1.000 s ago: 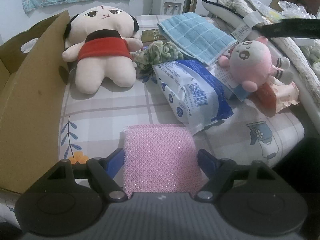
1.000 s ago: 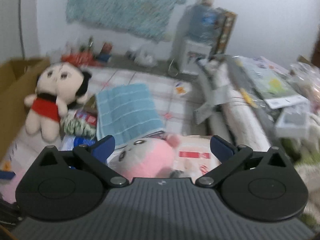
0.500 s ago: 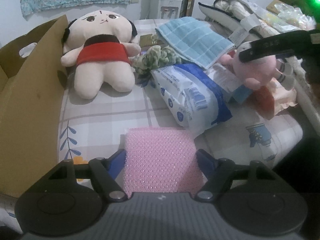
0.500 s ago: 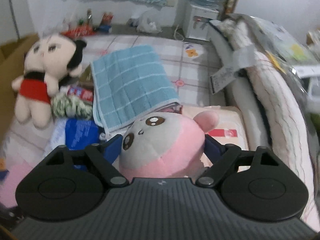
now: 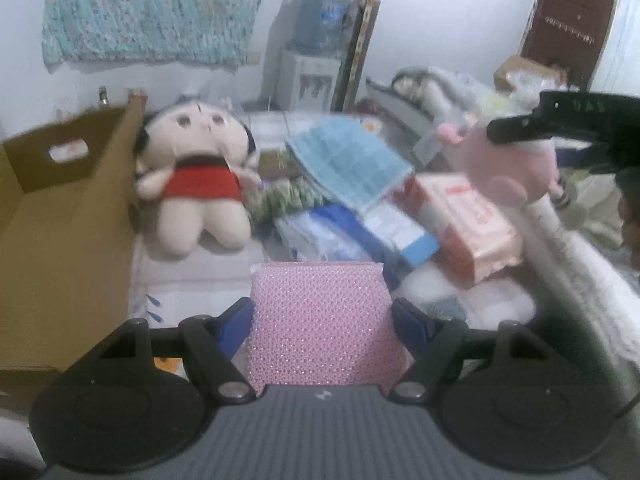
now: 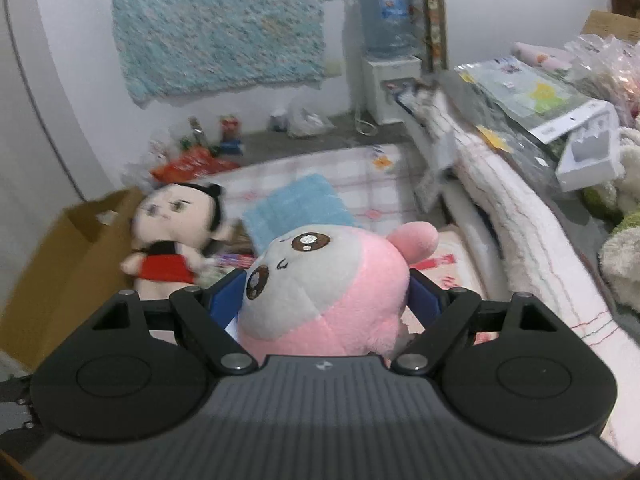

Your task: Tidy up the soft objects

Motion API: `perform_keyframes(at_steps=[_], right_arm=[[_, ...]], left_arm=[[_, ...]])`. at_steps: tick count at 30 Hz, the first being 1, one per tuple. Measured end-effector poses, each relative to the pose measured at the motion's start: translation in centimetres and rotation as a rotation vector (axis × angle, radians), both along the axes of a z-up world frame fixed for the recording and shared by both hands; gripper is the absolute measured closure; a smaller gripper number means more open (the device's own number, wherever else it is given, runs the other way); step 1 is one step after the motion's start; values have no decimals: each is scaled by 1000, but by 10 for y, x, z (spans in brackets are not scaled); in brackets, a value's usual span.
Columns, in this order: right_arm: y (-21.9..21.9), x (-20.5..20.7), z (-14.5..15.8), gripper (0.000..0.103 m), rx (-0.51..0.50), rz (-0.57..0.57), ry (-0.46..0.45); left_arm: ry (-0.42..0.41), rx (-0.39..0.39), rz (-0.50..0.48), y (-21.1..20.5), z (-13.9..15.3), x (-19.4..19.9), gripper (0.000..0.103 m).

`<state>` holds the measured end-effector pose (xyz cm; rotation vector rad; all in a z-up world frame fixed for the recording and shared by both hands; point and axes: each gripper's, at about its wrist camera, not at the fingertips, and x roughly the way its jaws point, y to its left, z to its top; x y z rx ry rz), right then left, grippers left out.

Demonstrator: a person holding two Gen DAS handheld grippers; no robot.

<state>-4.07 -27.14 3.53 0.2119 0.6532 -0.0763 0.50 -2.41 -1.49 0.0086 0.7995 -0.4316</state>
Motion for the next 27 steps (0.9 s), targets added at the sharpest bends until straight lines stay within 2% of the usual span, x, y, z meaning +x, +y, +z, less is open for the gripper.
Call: perform_keyframes(at_steps=[3,6,10,14,17,20,24,27], right_arm=[[18,-8,18,19,40,61,-38],[47,-5,39,19,83,164,-77],[96,16,67,19,153,316,-120],[156,60,90,19,234,455,-119],[206,103,101,19,267,521,-76],[254,149,98,19,271,539,-1],[311,214,74,19,254,488,115],[344,255,47,19,244,434,200]], left_arm=[[-62,-22,40,22,28,-8,26],[-127,-15,131,54,60,-8,26],[-189,58,295,100,91,9,26],[-244,153,449,140,107,43,25],[-219,187,506,168,106,82,25],[-193,223,558,188,98,124,25],[-107,245,600,215,77,185,25],[0,209,626,245,54,225,25]])
